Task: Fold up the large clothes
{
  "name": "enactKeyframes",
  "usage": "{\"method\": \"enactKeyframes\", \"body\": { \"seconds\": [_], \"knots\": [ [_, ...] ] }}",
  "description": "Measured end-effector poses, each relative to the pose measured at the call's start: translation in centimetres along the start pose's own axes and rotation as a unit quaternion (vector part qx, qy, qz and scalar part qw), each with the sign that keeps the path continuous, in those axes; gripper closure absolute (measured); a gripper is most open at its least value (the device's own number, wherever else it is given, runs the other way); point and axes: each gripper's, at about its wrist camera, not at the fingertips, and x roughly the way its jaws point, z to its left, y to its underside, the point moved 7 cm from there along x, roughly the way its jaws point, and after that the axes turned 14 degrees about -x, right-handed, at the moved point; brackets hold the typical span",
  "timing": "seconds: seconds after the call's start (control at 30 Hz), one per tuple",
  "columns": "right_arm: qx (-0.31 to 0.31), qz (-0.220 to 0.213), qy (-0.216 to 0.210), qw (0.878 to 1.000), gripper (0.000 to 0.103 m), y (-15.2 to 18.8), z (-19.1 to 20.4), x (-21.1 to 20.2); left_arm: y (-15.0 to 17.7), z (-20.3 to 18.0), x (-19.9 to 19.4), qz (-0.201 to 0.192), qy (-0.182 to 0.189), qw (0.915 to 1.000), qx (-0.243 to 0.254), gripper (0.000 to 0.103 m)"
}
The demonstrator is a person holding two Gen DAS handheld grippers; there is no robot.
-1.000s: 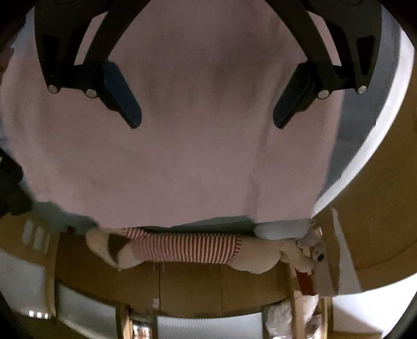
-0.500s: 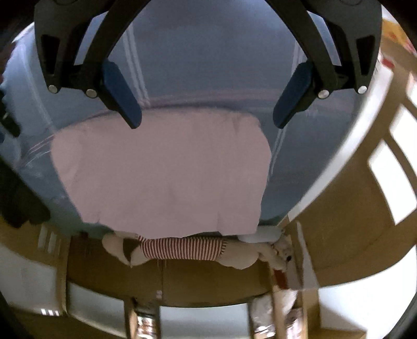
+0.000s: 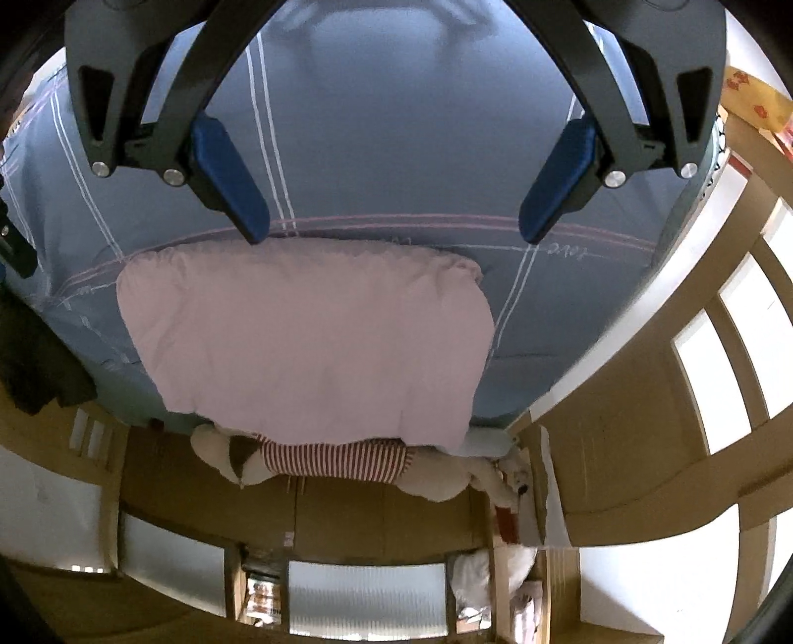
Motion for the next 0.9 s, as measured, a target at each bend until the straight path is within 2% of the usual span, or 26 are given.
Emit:
{"method": "enactKeyframes", "body": {
  "seconds": [0.27, 0.47, 0.9],
  "knots": [
    [-0.016, 0.002, -0.007, 1.0, 0.001, 0.1, 0.9, 0.2, -1.0, -0.7, -2.2, -0.024, 0.024, 0.9994, 0.003, 0.002],
    [-0.023, -0.002, -0.016, 1.0, 0.001, -0.3, 1.7, 0.4, -0.6, -1.2, -3.0, -0.035, 0.028, 0.9988, 0.02, 0.002],
    [-0.024, -0.005, -0.027, 0.999, 0.001, -0.7, 2.2, 0.4, 0.2, -1.4, -2.5, -0.026, 0.024, 0.9988, 0.033, 0.002]
  ]
}}
